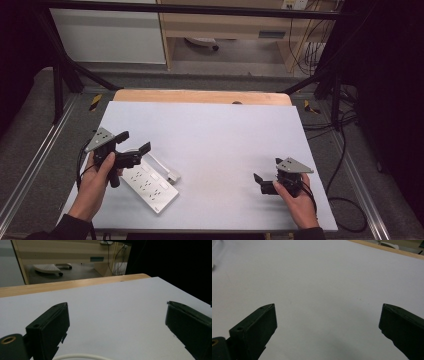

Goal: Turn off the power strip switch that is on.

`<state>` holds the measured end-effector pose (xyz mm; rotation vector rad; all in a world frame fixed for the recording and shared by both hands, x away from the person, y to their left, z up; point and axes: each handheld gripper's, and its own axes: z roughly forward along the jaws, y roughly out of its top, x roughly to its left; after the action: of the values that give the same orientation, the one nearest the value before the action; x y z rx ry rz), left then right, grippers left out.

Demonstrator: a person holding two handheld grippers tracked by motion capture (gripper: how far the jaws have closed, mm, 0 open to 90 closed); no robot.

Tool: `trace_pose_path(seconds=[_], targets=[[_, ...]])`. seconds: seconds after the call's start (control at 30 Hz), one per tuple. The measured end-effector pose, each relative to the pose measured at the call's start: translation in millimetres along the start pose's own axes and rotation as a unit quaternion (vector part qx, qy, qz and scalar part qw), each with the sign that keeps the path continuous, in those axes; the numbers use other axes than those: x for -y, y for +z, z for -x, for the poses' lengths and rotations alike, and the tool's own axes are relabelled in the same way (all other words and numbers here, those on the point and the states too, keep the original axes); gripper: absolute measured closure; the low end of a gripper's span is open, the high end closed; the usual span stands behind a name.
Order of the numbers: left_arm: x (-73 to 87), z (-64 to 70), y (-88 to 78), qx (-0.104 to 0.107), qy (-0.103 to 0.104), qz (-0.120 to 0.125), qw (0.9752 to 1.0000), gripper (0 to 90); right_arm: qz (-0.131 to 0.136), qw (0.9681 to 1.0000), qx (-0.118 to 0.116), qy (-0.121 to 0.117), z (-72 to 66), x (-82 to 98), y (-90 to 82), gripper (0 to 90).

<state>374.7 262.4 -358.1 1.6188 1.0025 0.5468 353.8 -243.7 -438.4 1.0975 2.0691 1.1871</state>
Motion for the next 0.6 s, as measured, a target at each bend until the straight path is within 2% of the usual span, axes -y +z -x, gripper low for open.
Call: trace_pose_path(seconds=[0.6], targets=[[1.4,-8.2,-32.8,-0.005,-0.002,0.013,0.9999,5.2,0.001,1.0000,0.001,0.001,0.8,0.1,-0.3,2.1]])
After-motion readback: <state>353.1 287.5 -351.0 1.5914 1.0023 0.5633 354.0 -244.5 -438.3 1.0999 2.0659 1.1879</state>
